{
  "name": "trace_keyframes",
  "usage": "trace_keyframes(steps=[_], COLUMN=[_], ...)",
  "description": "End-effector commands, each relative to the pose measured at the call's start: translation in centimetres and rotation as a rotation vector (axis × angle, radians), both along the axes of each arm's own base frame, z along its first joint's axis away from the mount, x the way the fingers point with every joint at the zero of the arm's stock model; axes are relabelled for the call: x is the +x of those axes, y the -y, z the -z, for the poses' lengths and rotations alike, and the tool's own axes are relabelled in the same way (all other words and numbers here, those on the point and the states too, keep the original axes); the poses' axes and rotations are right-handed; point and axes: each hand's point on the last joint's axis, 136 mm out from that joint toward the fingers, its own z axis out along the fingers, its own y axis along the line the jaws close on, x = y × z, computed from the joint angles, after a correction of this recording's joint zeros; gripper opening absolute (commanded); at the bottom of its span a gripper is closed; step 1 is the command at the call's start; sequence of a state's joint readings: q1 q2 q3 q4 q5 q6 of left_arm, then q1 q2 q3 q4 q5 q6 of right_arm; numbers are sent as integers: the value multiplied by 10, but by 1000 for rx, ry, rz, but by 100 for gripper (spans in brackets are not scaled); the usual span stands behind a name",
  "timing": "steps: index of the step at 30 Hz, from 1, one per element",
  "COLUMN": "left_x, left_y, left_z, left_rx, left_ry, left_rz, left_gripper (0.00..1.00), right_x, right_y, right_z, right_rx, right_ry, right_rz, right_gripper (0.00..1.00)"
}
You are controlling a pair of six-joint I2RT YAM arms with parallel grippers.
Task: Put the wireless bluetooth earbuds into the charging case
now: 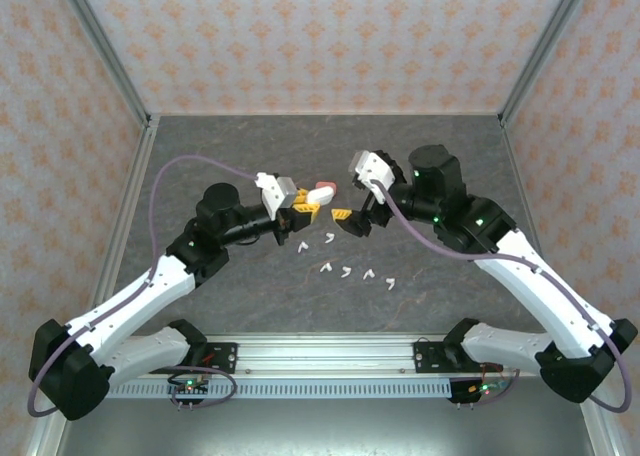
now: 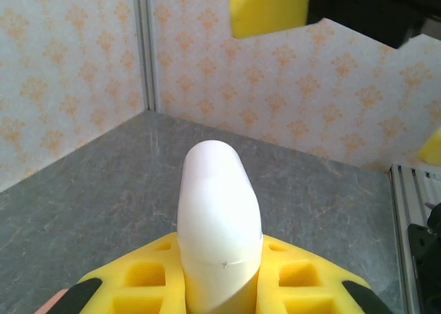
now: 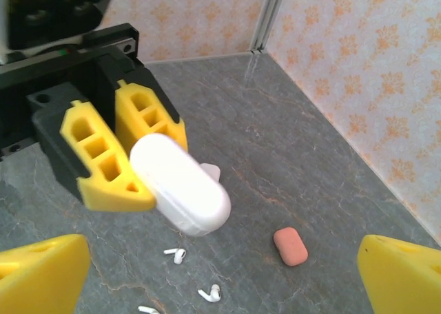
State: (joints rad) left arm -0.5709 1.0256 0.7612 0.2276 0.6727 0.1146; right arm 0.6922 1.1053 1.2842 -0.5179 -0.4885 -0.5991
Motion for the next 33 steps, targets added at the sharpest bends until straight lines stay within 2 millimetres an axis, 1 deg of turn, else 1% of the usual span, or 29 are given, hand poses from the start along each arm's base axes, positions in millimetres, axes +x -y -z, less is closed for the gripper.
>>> trace_keyframes(steps=[1,3,6,7,9,13,17,21,24,29,30,31,32,33], left_x=[-8,-9,-9,-9,-8,-8,-7,-6,-6,-4,-5,-6,-6,-7], left_y=[6,8,10,11,13,17,19,19,19,16,15,13,12,10], left_z=[-28,-28,-28,-27,-25,-21,-18,-17,-18,-16,-15,-14,-14,-13], left_rx=[-11,-10,-4,-1,7,25,35,43,45,55,58,64,69,78], left_ry=[97,97,99,98,91,88,88,92,99,104,106,109,116,122], left_rz=[40,49,57,60,65,76,80,82,78,56,50,44,38,32], left_gripper=[0,0,0,0,0,0,0,0,0,0,0,0,0,0], right_x=[12,17,22,27,30,37,45,47,44,33,33,38,35,38], right_y=[-5,-7,-8,-11,-12,-9,-1,1,2,14,18,20,30,37], right_z=[-21,-20,-23,-19,-20,-25,-24,-27,-28,-39,-40,-32,-37,-33], right_rx=[31,22,12,1,-1,1,-15,-13,-14,39,56,63,93,116], right_ry=[54,56,63,52,45,46,26,11,-3,-22,-35,-68,-72,-105], right_rz=[19,23,32,33,35,50,67,69,68,107,136,181,229,292], right_gripper=[100,99,96,95,93,91,89,89,90,90,90,90,90,89])
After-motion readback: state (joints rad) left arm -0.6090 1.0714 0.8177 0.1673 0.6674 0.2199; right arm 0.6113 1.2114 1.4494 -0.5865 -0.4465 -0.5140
